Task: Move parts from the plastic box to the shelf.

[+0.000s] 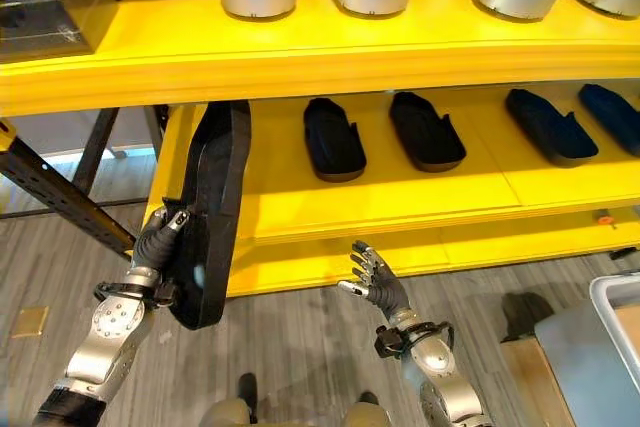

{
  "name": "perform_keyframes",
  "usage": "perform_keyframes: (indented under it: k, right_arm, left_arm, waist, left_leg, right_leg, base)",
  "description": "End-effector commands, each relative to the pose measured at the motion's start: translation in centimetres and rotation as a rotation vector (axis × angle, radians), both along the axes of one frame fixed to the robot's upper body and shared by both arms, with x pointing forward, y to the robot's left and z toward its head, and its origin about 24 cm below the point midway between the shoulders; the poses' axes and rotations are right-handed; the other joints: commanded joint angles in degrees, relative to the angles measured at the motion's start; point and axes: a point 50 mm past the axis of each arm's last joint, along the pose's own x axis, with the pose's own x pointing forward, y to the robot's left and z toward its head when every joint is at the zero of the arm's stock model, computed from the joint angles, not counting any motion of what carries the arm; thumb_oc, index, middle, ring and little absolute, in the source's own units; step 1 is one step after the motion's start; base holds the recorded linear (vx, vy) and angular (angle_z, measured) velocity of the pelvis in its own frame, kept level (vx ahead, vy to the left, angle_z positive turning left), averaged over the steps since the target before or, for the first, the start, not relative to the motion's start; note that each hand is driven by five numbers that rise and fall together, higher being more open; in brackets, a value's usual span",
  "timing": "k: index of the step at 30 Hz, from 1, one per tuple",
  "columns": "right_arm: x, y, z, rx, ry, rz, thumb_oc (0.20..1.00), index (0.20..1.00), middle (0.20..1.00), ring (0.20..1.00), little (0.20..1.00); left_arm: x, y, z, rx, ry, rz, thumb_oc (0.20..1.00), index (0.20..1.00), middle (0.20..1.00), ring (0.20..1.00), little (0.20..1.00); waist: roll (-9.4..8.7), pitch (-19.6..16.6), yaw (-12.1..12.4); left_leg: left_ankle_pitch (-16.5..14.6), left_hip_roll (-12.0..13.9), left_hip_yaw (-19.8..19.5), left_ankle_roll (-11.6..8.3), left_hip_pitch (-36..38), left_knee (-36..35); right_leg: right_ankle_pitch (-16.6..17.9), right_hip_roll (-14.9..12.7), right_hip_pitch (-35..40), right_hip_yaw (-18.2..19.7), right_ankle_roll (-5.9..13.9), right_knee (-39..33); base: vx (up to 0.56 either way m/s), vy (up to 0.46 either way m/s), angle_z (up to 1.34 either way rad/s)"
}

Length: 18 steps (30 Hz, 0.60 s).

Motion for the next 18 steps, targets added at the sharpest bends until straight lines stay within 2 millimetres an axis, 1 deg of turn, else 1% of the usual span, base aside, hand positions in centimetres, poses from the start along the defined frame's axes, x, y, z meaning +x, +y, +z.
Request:
perform_keyframes:
  k: [1,3,4,7,8,9,10,11,13,14,15,16,17,18]
  right_arm:
    - [0.4,-0.1,2.4,0.033,-0.114,0.013,1.000,1.000,1.000,1.000,1.000]
    - [0.6,0.4,2.5,0.033,-0.115,0.041,1.000,1.000,1.000,1.000,1.000]
    - [0.6,0.4,2.6,0.033,-0.116,0.040,1.000,1.000,1.000,1.000,1.000]
    - [0.8,1.0,2.7,0.031,-0.116,0.080,1.000,1.000,1.000,1.000,1.000]
    - [0.8,1.0,2.8,0.031,-0.117,0.079,1.000,1.000,1.000,1.000,1.000]
    - [0.9,1.2,2.8,0.027,-0.116,0.090,1.000,1.000,1.000,1.000,1.000]
    - [1.1,1.5,3.0,0.025,-0.121,0.105,1.000,1.000,1.000,1.000,1.000]
    - [1.2,1.6,3.1,0.023,-0.125,0.118,1.000,1.000,1.000,1.000,1.000]
    - [1.3,1.8,3.1,0.021,-0.129,0.126,1.000,1.000,1.000,1.000,1.000]
    - [1.3,1.8,3.1,0.022,-0.129,0.126,1.000,1.000,1.000,1.000,1.000]
    - [1.5,2.1,3.2,0.019,-0.133,0.135,1.000,1.000,1.000,1.000,1.000]
    - [1.5,2.1,3.2,0.019,-0.133,0.135,1.000,1.000,1.000,1.000,1.000]
    - [1.5,2.1,3.3,0.019,-0.136,0.137,1.000,1.000,1.000,1.000,1.000]
    - [1.6,2.4,3.4,0.023,-0.142,0.147,1.000,1.000,1.000,1.000,1.000]
  left_arm:
    - [2.0,-0.5,4.7,-0.036,-0.237,0.003,0.200,0.200,0.200,0.200,0.200]
    - [3.5,-1.0,5.7,-0.045,-0.266,0.019,0.200,0.200,0.200,0.200,0.200]
    - [3.5,-1.0,5.7,-0.045,-0.267,0.019,0.200,0.200,0.200,0.200,0.200]
    - [5.7,-1.4,6.6,-0.079,-0.269,0.073,0.200,0.200,0.200,0.200,0.200]
    - [5.7,-1.4,6.6,-0.079,-0.271,0.072,0.200,0.200,0.200,0.200,0.200]
    - [6.3,-1.5,6.7,-0.080,-0.262,0.086,0.200,0.200,0.200,0.200,0.200]
    - [7.4,-1.3,7.7,-0.099,-0.272,0.114,0.200,0.200,0.200,0.200,0.200]
    - [8.1,-0.8,8.6,-0.086,-0.288,0.148,0.200,0.200,0.200,0.200,0.200]
    - [8.7,0.0,9.9,-0.084,-0.319,0.189,0.200,0.200,0.200,0.200,0.200]
    - [8.7,0.0,10.0,-0.084,-0.320,0.188,0.200,0.200,0.200,0.200,0.200]
    - [9.4,0.9,11.5,-0.103,-0.351,0.233,0.200,0.200,0.200,0.200,0.200]
    - [9.4,0.9,11.5,-0.103,-0.352,0.233,0.200,0.200,0.200,0.200,0.200]
    - [9.6,1.2,12.3,-0.103,-0.369,0.247,0.200,0.200,0.200,0.200,0.200]
    - [9.9,2.3,13.6,-0.096,-0.395,0.299,0.200,0.200,0.200,0.200,0.200]
  waist:
    - [-1.09,-0.51,-1.73]
    - [-1.82,0.51,-2.35]
    - [-1.78,0.48,-2.33]
    - [-2.45,2.18,-3.28]
    - [-2.41,2.17,-3.24]
    - [-2.59,2.64,-3.58]
    - [-2.75,3.69,-4.16]
    - [-2.75,4.23,-4.54]
    - [-2.80,4.80,-4.85]
    - [-2.79,4.76,-4.82]
    - [-2.86,5.58,-5.10]
    - [-2.86,5.56,-5.09]
    - [-2.88,5.79,-5.16]
    - [-3.01,6.18,-5.42]
  left_leg:
    - [-3.21,4.01,-0.82,-1.97,-7.54,10.88]
    - [-3.95,3.91,-0.74,-1.84,-9.83,13.09]
    - [-4.01,3.94,-0.78,-1.83,-10.02,13.25]
    - [-4.73,3.91,-0.79,-1.62,-12.40,15.39]
    - [-4.78,3.95,-0.80,-1.61,-12.55,15.52]
    - [-4.89,3.91,-0.93,-1.57,-13.10,15.96]
    - [-4.89,4.09,-1.24,-1.63,-14.81,16.97]
    - [-4.93,4.14,-1.38,-1.61,-15.48,17.25]
    - [-4.94,4.47,-1.19,-1.60,-16.33,17.48]
    - [-4.95,4.50,-1.17,-1.60,-16.42,17.52]
    - [-4.92,4.73,-1.07,-1.50,-17.69,17.84]
    - [-4.92,4.74,-1.07,-1.50,-17.78,17.88]
    - [-4.91,4.74,-1.11,-1.48,-18.38,18.10]
    - [-4.99,4.83,-1.15,-1.34,-19.17,18.34]
  right_leg:
    - [-0.93,-1.53,0.97,0.34,-0.09,0.69]
    - [-0.45,-1.82,-0.24,0.86,0.00,0.59]
    - [-0.46,-1.79,-0.37,0.86,0.00,0.64]
    - [-0.31,-1.72,-3.12,2.09,-0.03,1.84]
    - [-0.34,-1.69,-3.26,2.12,-0.03,1.94]
    - [-0.32,-1.59,-3.97,2.41,0.00,2.37]
    - [-0.26,-1.34,-5.80,2.93,0.03,3.42]
    - [-0.04,-1.11,-6.95,3.46,0.07,3.85]
    - [0.27,-0.78,-8.65,4.05,0.13,4.27]
    - [0.26,-0.76,-8.78,4.10,0.13,4.33]
    - [0.68,-0.60,-10.39,4.56,0.31,4.56]
    - [0.68,-0.58,-10.48,4.58,0.31,4.59]
    - [0.81,-0.48,-11.28,4.83,0.39,4.81]
    - [1.10,-0.33,-12.47,5.30,0.51,5.13]
  base:
    - [-0.02,0.098,0.05]
    - [-0.05,0.065,-0.05]
    - [-0.07,0.060,-0.05]
    - [-0.08,0.048,-0.18]
    - [-0.05,0.021,-0.11]
    - [-0.09,0.023,-0.15]
    - [-0.12,0.034,-0.15]
    - [-0.12,0.031,-0.16]
    - [-0.06,0.024,-0.10]
    - [-0.09,0.030,-0.19]
    - [-0.06,0.018,-0.19]
    - [-0.08,0.025,-0.11]
    - [-0.05,0.024,-0.03]
    - [-0.05,0.024,-0.05]
